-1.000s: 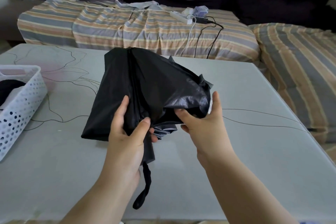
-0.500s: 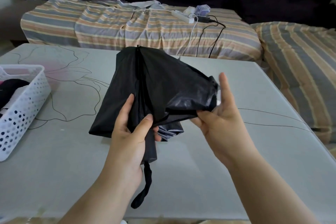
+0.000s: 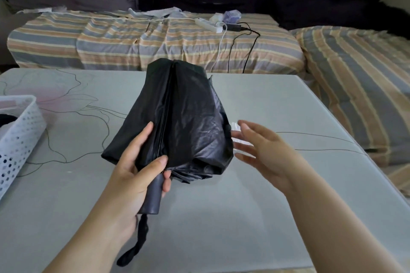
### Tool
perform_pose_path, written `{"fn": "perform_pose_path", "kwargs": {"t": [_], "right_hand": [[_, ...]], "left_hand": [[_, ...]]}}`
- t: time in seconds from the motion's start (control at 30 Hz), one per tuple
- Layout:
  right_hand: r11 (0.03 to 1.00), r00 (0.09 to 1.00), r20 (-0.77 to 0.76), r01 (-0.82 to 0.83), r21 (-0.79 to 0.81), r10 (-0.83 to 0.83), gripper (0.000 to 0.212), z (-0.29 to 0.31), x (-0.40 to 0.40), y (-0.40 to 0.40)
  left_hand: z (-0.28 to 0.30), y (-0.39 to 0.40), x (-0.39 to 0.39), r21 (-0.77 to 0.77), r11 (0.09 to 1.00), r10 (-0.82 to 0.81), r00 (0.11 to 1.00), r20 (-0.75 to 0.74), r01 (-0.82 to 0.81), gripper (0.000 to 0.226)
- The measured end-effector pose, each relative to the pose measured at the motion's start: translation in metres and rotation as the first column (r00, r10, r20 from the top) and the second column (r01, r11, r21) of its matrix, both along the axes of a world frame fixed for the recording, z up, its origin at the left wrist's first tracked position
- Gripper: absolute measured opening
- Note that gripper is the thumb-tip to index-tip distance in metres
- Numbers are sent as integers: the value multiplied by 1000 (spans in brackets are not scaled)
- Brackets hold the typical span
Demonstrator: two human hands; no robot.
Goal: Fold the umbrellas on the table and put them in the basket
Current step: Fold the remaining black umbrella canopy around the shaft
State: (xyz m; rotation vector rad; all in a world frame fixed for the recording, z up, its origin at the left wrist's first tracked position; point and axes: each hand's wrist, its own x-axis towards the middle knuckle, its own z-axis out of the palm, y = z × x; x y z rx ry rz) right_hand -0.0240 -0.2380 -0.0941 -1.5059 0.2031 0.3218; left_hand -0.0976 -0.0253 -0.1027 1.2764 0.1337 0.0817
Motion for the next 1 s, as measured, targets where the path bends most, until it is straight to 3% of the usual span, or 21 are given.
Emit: {"fn": "perform_pose_path", "kwargs": {"t": [0.17, 0.23, 0.37, 0.47, 0.57, 0.67, 0.77, 0.9, 1.0], "right_hand": [[960, 996, 82, -5, -279, 29, 29, -10, 11, -5], [951, 988, 126, -51, -306, 94, 11, -11, 10, -7], [979, 955, 289, -11, -202, 71, 21, -3, 13, -14], [954, 950, 274, -66, -293, 150, 5, -7, 14, -22], [928, 929, 248, -190, -322, 276, 4, -12, 10, -20], [948, 893, 327, -258, -187, 307, 23, 1, 6, -27], [907, 833, 360, -393, -151, 421, 32, 12, 0, -38], [889, 853, 253, -426, -169, 456, 50, 15, -4, -42], [821, 806, 178, -525, -225, 564, 27, 15, -7, -38]], "left_hand": [[0, 3, 0, -11, 995, -97, 995, 19, 97, 65], [2, 5, -1, -20, 987, -157, 987, 16, 158, 90], [1, 9, 0, -22, 985, -174, 985, -13, 174, 103], [1, 11, 0, 6, 982, -187, 982, -21, 187, 102], [1, 13, 0, 11, 977, -213, 977, -29, 214, 100], [1, 12, -1, 16, 977, -212, 976, -42, 213, 98], [-2, 13, 2, 61, 988, -139, 989, -41, 142, 71], [-6, 15, 3, 148, 982, -108, 993, -58, 115, 67], [-5, 13, 2, 177, 978, -98, 992, -73, 110, 64]]}}
